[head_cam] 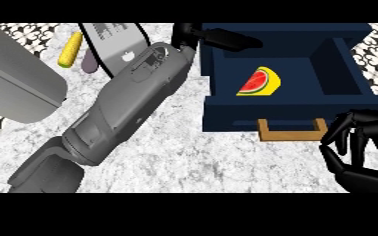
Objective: Pick up the cup, place it into the drawer and close the drawer
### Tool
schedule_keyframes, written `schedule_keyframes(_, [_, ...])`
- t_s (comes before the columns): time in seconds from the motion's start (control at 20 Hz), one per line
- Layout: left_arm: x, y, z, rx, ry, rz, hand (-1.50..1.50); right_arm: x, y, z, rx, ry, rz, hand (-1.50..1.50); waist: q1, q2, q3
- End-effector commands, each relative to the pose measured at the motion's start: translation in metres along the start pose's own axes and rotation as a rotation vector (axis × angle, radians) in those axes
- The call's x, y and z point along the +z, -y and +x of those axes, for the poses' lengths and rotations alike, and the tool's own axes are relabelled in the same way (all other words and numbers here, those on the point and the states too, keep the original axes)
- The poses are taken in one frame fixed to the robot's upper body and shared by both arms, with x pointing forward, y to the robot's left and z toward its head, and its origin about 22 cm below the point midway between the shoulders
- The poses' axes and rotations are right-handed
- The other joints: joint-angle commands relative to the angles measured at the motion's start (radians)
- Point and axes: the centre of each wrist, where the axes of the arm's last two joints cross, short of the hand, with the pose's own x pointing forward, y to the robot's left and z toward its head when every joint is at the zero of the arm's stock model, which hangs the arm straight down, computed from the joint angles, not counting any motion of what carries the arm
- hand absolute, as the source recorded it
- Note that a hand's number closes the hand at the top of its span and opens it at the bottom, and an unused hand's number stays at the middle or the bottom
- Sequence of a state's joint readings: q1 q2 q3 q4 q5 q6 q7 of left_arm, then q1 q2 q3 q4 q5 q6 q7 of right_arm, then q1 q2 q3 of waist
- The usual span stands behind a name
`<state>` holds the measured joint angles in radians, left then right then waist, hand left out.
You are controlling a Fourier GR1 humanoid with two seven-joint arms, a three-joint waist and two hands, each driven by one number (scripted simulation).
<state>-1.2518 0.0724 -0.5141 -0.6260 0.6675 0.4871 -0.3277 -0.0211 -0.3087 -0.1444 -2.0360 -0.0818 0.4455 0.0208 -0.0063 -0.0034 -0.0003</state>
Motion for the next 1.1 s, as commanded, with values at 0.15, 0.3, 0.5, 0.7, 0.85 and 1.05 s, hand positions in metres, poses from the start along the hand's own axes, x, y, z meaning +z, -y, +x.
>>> schedule_keyframes(0.15, [0.01,-0.04,0.008,0.042,-0.023,0.039,-1.5,-0.009,-0.026,0.009,0.175,-0.078,0.002,1.5,0.028,-0.005,0.0])
schedule_keyframes(0.3, [0.016,-0.082,0.015,0.038,-0.018,0.06,-1.5,0.003,-0.017,-0.017,0.183,-0.135,-0.012,1.5,0.026,-0.004,0.001])
schedule_keyframes(0.5, [0.046,-0.097,-0.007,0.069,-0.026,0.082,-1.5,-0.025,-0.043,-0.04,0.286,-0.134,0.029,1.5,0.047,-0.001,0.001])
schedule_keyframes(0.7, [0.066,-0.136,-0.009,0.084,-0.027,0.092,-1.5,-0.049,-0.05,-0.046,0.429,-0.146,0.083,1.5,0.055,0.002,0.0])
schedule_keyframes(0.85, [0.073,-0.148,-0.007,0.066,-0.034,0.094,-1.5,-0.053,-0.061,-0.055,0.583,-0.187,0.171,1.5,0.051,0.002,0.0])
schedule_keyframes(1.05, [0.088,-0.166,-0.005,0.078,-0.026,0.111,-1.5,-0.063,-0.078,-0.089,0.697,-0.202,0.226,1.5,0.05,0.006,0.001])
